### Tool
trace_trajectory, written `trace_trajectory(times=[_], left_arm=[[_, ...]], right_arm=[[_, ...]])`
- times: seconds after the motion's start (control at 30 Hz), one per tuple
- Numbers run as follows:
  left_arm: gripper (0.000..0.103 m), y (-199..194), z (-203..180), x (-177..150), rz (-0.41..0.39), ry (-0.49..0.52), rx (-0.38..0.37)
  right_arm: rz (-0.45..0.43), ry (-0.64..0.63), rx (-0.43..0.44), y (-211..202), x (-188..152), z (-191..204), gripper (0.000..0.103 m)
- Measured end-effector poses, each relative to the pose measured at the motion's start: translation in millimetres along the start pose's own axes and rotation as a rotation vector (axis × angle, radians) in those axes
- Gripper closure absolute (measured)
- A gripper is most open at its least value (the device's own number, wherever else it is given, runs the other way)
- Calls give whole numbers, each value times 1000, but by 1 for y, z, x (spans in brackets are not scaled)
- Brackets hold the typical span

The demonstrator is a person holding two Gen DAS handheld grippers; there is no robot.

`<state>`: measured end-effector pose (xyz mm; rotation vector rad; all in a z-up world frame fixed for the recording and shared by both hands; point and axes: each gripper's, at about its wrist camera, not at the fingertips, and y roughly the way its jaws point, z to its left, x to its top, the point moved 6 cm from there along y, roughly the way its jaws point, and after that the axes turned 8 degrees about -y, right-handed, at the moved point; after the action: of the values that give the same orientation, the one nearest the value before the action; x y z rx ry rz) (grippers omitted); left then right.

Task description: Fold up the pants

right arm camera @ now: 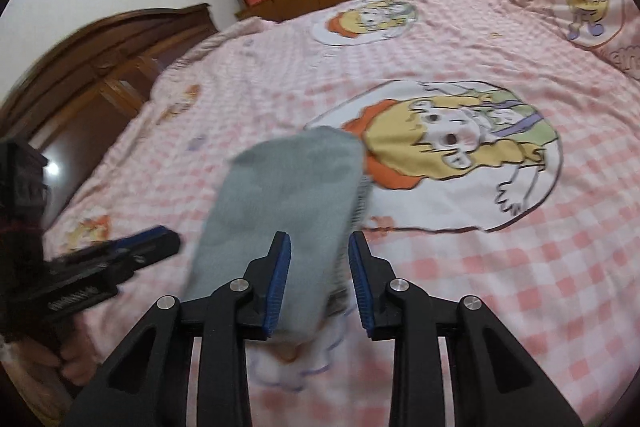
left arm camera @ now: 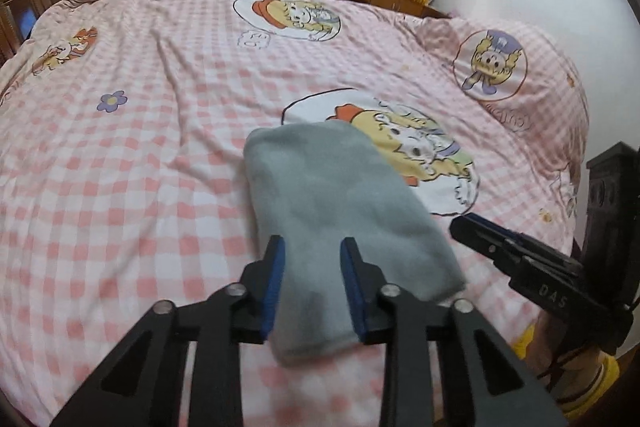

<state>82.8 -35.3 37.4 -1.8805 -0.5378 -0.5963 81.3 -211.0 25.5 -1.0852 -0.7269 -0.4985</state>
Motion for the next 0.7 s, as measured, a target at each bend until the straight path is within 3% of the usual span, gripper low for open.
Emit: trace_trajectory(times=[0.1,0.23,0.33,0.53,0.7], left_arm=[[76,8,-3,-9,13,-18,-4],[77,37,11,-26,95,-30,71],[76,41,17,-30,97,-54,72],[75,28,11,-33,84,-45,128],[62,11,5,-43,74,-53,196]], right_arm=[[24,-23,65,2,-7,12,73],[100,-69,-11,22,-24,10,75],[161,-71,-82,31,-36,-3,77],[156,-18,-52,20,-38,-9,76],[169,-87,-123,6,-38,-2,75]])
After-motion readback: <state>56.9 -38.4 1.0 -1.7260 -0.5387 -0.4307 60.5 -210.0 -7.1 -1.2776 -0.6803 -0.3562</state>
